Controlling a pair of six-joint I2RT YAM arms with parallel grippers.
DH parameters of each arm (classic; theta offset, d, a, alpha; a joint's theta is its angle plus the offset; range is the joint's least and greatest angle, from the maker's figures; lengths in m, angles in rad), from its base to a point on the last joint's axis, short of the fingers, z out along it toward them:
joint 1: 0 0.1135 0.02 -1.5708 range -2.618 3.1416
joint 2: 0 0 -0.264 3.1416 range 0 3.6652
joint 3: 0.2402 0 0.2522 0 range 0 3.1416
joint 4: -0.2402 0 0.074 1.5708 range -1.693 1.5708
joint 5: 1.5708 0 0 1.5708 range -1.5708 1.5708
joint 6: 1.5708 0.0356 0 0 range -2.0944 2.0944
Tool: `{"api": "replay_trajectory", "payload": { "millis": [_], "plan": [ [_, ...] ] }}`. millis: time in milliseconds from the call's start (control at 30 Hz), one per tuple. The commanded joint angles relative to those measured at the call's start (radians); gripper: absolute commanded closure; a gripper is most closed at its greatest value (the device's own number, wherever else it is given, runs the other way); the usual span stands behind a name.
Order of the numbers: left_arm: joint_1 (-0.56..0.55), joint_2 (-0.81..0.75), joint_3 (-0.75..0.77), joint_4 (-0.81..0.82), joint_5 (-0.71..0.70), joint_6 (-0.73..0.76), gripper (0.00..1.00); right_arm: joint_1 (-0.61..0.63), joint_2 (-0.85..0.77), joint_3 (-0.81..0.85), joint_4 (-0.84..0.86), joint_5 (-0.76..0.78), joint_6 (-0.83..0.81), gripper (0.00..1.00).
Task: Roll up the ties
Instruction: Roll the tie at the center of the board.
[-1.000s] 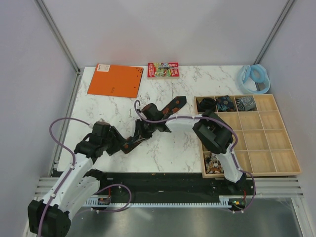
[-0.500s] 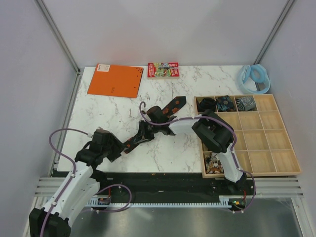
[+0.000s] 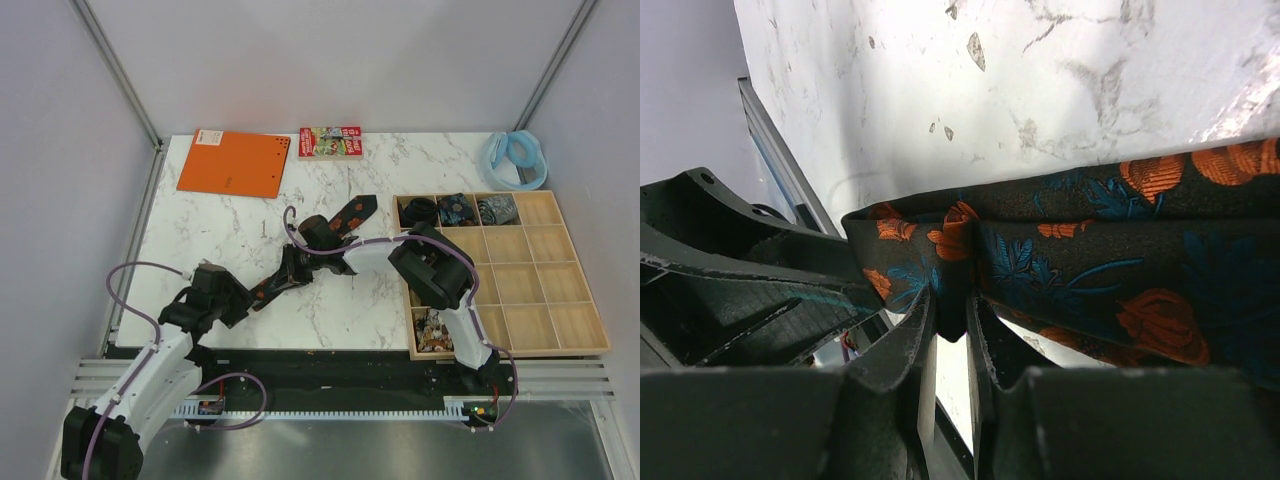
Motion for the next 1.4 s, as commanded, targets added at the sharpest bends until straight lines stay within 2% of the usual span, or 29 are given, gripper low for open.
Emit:
{"api": "replay_trajectory", "payload": {
  "millis": [0, 400, 600, 633, 767, 867, 967, 1000, 1100, 1233, 1333, 1367],
  "plan": [
    [0.005, 0.039, -0.004, 0.070, -0.057, -0.016, 0.43, -0.003, 0.019, -0.012, 0.019, 0.002, -0.007, 0.99],
    [0.005, 0.136, -0.052, 0.165, -0.066, -0.010, 0.47, -0.004, 0.031, -0.027, 0.035, -0.007, -0.005, 1.00],
    [0.003, 0.179, -0.053, 0.210, -0.055, 0.004, 0.61, -0.004, 0.036, -0.042, 0.047, -0.009, 0.001, 1.00],
    [0.003, 0.185, -0.052, 0.214, -0.055, 0.007, 0.68, -0.006, 0.037, -0.045, 0.053, -0.010, 0.004, 1.00],
    [0.003, 0.205, -0.049, 0.236, -0.040, 0.030, 0.77, -0.004, 0.040, -0.048, 0.062, -0.015, 0.013, 1.00],
    [0.003, 0.203, -0.023, 0.224, -0.031, 0.059, 0.83, -0.004, 0.034, -0.038, 0.049, -0.019, 0.008, 0.94],
    [0.003, 0.179, 0.020, 0.168, -0.031, 0.090, 0.88, -0.012, -0.001, -0.009, -0.011, -0.012, -0.010, 0.73],
    [0.003, 0.173, 0.032, 0.147, -0.032, 0.100, 0.90, -0.018, -0.010, 0.010, -0.032, -0.009, -0.025, 0.54],
    [0.003, 0.154, 0.081, 0.076, -0.031, 0.126, 0.96, -0.039, -0.061, 0.048, -0.138, 0.010, -0.056, 0.39],
    [0.003, 0.139, 0.124, 0.004, -0.016, 0.134, 0.98, -0.059, -0.133, 0.113, -0.282, 0.071, -0.117, 0.38],
    [0.003, 0.128, 0.134, -0.022, 0.001, 0.130, 0.98, -0.055, -0.200, 0.128, -0.339, 0.123, -0.134, 0.44],
    [0.002, 0.128, 0.140, -0.033, 0.009, 0.128, 0.98, -0.056, -0.232, 0.123, -0.341, 0.128, -0.133, 0.52]
  ]
}}
